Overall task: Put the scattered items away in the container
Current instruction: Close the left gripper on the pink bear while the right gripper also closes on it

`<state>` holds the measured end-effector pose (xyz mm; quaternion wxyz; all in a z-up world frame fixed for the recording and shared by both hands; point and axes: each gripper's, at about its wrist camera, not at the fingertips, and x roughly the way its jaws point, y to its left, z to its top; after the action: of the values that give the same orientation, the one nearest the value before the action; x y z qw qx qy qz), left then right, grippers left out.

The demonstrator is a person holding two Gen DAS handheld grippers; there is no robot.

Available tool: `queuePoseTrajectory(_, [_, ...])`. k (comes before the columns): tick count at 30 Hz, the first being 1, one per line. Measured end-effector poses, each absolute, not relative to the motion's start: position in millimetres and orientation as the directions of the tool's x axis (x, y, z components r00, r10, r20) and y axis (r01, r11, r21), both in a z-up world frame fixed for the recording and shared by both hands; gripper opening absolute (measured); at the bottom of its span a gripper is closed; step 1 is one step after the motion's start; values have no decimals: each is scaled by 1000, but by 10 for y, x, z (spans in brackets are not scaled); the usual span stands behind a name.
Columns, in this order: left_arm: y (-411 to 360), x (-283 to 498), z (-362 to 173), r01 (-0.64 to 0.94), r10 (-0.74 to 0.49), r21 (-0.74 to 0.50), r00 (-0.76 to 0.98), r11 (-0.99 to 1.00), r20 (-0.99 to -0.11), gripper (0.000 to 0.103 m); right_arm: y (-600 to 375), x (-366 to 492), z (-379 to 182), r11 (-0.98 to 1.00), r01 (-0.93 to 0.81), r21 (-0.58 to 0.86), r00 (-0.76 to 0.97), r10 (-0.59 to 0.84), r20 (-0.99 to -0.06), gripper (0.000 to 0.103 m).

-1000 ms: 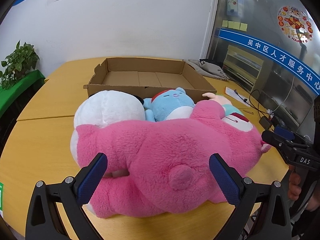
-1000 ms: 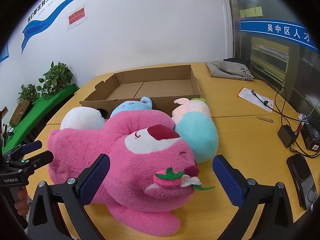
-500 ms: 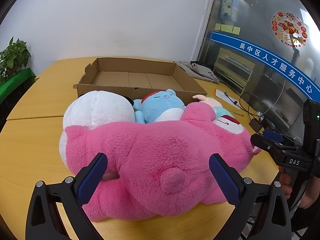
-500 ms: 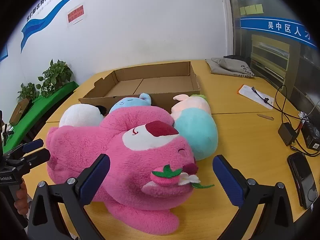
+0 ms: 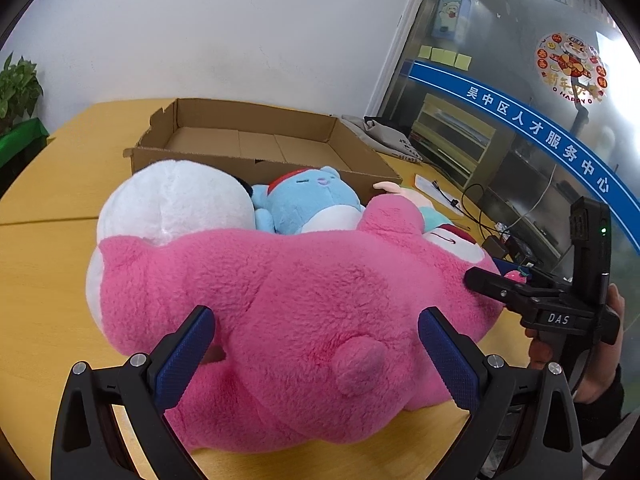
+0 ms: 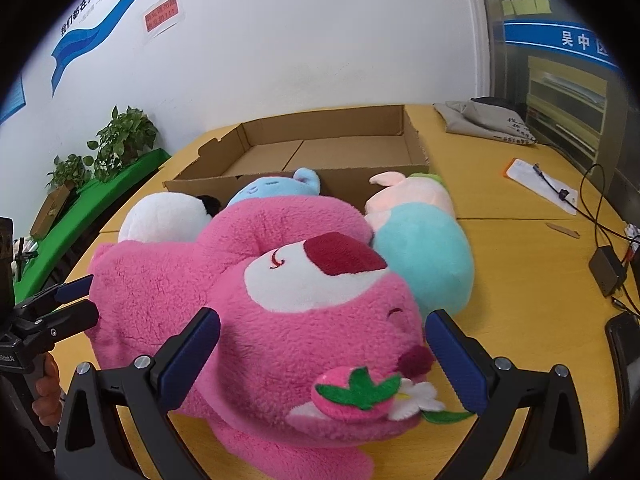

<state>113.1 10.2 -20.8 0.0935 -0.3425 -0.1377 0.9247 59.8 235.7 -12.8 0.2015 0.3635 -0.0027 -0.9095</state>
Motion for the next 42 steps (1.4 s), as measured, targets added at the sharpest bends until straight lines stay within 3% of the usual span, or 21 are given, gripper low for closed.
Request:
queuePoseTrajectory(4, [96,1062,-341,-57,257,-312,-715,-948,-651,103,2323,568,-195,-918,367,150,-645,-367,-671,103])
queuePoseTrajectory(13, [70,938,-475,-86,336,-383,-679,-920,-653,102,2294,454,-309,-909,388,153,-648,-387,-656,102])
queuePoseTrajectory(21, [58,964,-462,-123,356,-378,-678,-918,-643,85,2374,436,-373,-883,430,187,-643,-445,-624,101])
queuePoseTrajectory(29, [49,1018,-476,-155,394,-401,-669,-903,-630,77,2555,425,-452,-862,434,263,-597,-494,-633,100])
queuePoseTrajectory(37, [60,1159,-382,-162,386,-384,-674,-909,-630,66,2435,645,-349,-865,448,226,-632,-485,-605,71])
queuePoseTrajectory(42, [8,1243,-269,-156,391,-399,-681,-904,-620,66,2464,732,-258,-844,471,255,-622,-523,-583,62])
